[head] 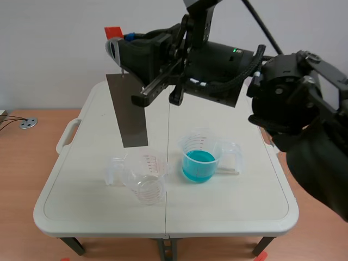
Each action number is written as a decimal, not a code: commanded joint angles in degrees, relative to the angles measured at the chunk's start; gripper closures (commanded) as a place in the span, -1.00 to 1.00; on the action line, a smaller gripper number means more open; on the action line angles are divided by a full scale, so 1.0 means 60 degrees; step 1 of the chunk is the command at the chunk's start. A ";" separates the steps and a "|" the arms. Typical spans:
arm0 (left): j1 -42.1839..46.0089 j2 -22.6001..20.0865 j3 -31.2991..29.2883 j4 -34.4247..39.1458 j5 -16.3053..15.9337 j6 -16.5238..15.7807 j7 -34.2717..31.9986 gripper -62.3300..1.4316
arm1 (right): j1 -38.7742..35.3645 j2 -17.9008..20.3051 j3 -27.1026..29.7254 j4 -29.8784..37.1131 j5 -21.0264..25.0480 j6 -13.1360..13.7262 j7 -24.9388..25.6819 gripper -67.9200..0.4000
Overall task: Hold the metal plate by the orange handle, dip it into the blue solution, take it out and point at it, then put the plate back in the beaker on the left.
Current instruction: 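Move the plate over the blue solution, then point at the plate with the left hand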
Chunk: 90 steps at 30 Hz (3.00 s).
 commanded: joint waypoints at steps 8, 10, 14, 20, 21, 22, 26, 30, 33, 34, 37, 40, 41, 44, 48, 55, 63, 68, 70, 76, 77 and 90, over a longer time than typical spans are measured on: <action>-0.0211 0.0051 -0.0025 0.0168 -0.0055 -0.0055 -0.0164 0.91 | 0.0135 0.0736 0.1035 0.1100 0.0138 0.0142 -0.0168 0.96; -0.0215 0.0036 -0.0051 0.0178 -0.0066 -0.0055 -0.0277 0.91 | 0.0138 0.0951 0.1271 0.1122 0.0255 0.0142 -0.0164 0.96; -0.0208 0.0044 -0.0397 0.0484 -0.0138 -0.0055 -0.0346 0.91 | 0.0138 0.1348 0.1643 0.1122 0.0262 0.0142 -0.0164 0.96; -0.0208 0.0044 -0.1701 0.1494 -0.0568 -0.0055 -0.0346 0.91 | 0.0142 0.1942 0.1978 0.1122 0.0681 0.0142 -0.0157 0.96; -0.0208 0.0044 -0.1912 0.1694 -0.0568 -0.0055 -0.0346 0.91 | 0.0146 0.2004 0.2004 0.1115 0.0692 0.0142 -0.0157 0.96; -0.0208 0.0040 -0.2109 0.1891 -0.0568 -0.0055 -0.0346 0.91 | 0.0146 0.2040 0.2011 0.1115 0.0692 0.0142 -0.0164 0.96; -0.0208 0.0040 -0.2677 0.2648 -0.0568 -0.0055 -0.0441 0.91 | 0.0142 0.2116 0.2011 0.1038 0.0685 0.0142 -0.0226 0.96; -0.0208 0.0040 -0.2820 0.3355 -0.0565 -0.0062 -0.0922 0.91 | 0.0138 0.2109 0.2007 0.0856 0.0681 0.0142 -0.0244 0.95; -0.0211 0.0040 -0.2790 0.3847 -0.0565 -0.0546 -0.1388 0.91 | 0.0138 0.2109 0.2007 0.0750 0.0681 0.0142 -0.0244 0.95; -0.0237 0.0040 -0.2761 0.3996 -0.0561 -0.0772 -0.1577 0.91 | 0.0138 0.2109 0.2007 0.0721 0.0681 0.0142 -0.0244 0.95; -0.0627 0.0018 -0.2459 0.4306 -0.0557 -0.1282 -0.1705 0.91 | 0.0138 0.2109 0.2007 0.0586 0.0681 0.0142 -0.0240 0.95; -0.1399 0.0018 -0.1902 0.4342 -0.0412 -0.1406 -0.1694 0.91 | 0.0138 0.2106 0.2007 0.0372 0.0685 0.0142 -0.0233 0.95; -0.1683 0.0018 -0.1687 0.4339 -0.0262 -0.1410 -0.1657 0.91 | 0.0138 0.2102 0.2007 0.0302 0.0685 0.0142 -0.0226 0.95; -0.2550 0.0018 -0.1013 0.4339 0.0018 -0.1410 -0.1541 0.91 | 0.0138 0.2102 0.2007 0.0168 0.0685 0.0142 -0.0197 0.95; -0.3752 0.0022 -0.0076 0.4288 0.0018 -0.1446 -0.1246 0.91 | 0.0138 0.2102 0.2007 0.0127 0.0685 0.0142 -0.0120 0.95; -0.6309 0.0186 0.1923 0.3348 0.0025 -0.1570 -0.0444 0.91 | 0.0146 0.2102 0.2007 0.0127 0.0688 0.0142 -0.0117 0.95; -0.9063 0.1282 0.3526 0.1359 0.0178 -0.1574 0.0113 0.91 | 0.0164 0.2102 0.2007 0.0127 0.0688 0.0142 -0.0087 0.95; -1.0214 0.2029 0.4182 0.0240 0.0892 -0.1581 0.0277 0.91 | 0.0164 0.2098 0.2007 0.0127 0.0688 0.0142 -0.0087 0.95; -1.0615 0.2284 0.4484 -0.0259 0.0962 -0.1581 0.0277 0.91 | 0.0164 0.2080 0.2007 0.0127 0.0692 0.0142 -0.0087 0.95; -1.1635 0.2976 0.5122 -0.1504 0.1209 -0.1570 0.0259 0.91 | 0.0164 0.2076 0.2007 0.0127 0.0765 0.0142 -0.0091 0.95; -1.1752 0.3089 0.5155 -0.1628 0.1217 -0.1559 0.0233 0.91 | 0.0164 0.2076 0.2007 0.0127 0.0765 0.0142 -0.0087 0.95; -1.2112 0.3595 0.5166 -0.2153 0.1734 -0.0375 -0.0197 0.91 | 0.0164 0.2076 0.2007 0.0127 0.0940 0.0142 -0.0091 0.95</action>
